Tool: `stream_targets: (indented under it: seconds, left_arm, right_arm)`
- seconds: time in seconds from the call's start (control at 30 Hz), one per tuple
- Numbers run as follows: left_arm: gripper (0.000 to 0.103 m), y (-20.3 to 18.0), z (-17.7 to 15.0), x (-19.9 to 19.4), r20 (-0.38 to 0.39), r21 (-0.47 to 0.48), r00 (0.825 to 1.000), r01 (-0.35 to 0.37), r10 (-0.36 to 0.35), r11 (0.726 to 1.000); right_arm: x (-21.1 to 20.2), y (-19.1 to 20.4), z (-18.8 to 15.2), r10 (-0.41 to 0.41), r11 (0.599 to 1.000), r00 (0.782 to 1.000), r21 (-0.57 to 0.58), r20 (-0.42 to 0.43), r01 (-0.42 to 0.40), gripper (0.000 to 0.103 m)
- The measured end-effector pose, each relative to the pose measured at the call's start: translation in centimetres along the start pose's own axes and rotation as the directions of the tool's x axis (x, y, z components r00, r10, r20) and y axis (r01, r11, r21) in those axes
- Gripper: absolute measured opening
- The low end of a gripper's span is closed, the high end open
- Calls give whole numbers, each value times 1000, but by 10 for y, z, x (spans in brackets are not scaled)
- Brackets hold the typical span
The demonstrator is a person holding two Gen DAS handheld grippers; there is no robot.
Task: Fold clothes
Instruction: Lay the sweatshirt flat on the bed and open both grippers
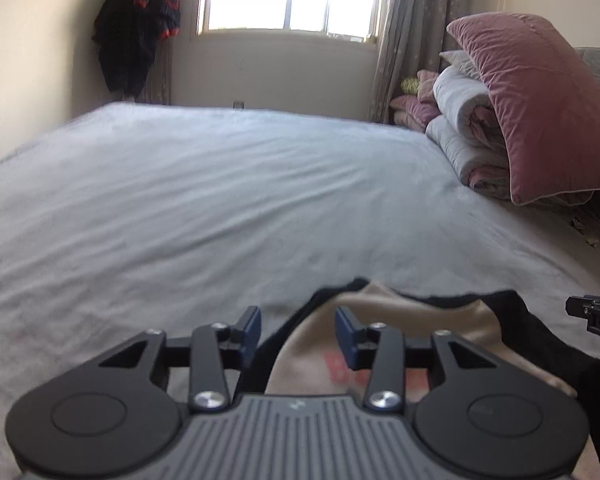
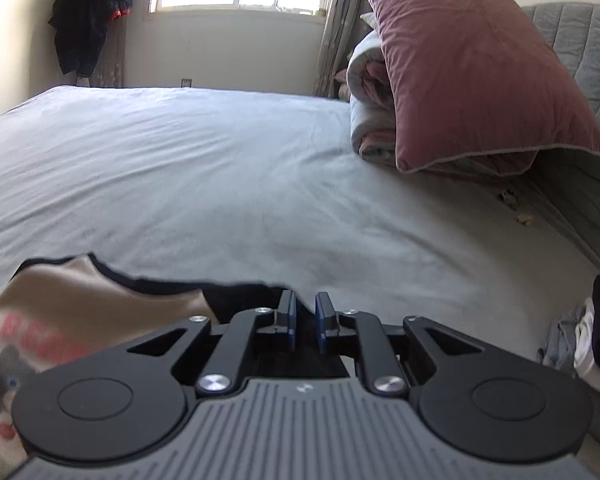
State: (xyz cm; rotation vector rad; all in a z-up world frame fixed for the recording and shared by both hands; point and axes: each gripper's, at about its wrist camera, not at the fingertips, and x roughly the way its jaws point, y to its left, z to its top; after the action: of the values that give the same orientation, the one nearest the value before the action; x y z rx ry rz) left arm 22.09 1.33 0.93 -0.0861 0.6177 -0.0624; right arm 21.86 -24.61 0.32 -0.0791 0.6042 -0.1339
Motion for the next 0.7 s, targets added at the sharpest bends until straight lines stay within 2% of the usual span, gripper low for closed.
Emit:
stream_targets:
  seconds: [0.03, 0.07, 0.27, 0.43, 0.57, 0.7]
  left_arm:
    - [47, 4, -3, -1, -24, -13, 1000, 5, -5, 1000]
    - [51, 7, -7, -3, -50, -26, 999, 9, -10, 1000]
    - [60, 22, -35, -24, -170, -32, 986, -6, 1, 999]
    - [61, 44, -52, -47, -286, -86, 957, 21, -45, 996]
    - [61, 62, -66, -71, -341, -150, 937, 18, -69, 989]
    - [61, 84, -81, -102, -346, -248, 929, 46, -132, 968]
  right_arm:
    - [-4, -3, -2, 3, 1000, 1000, 4, -5, -3, 36]
    - [-8, -6, -6, 2, 1000, 1000, 1, -5, -2, 38]
    - [-28, -20, -26, 5, 1000, 999, -8, -52, -6, 38]
    - [-56, -32, -42, 67, 997, 991, 38, -118, -63, 38]
    - [-88, -34, -62, 138, 990, 976, 37, -170, -134, 38]
    - [-119, -37, -88, 236, 971, 941, 95, -242, -219, 40]
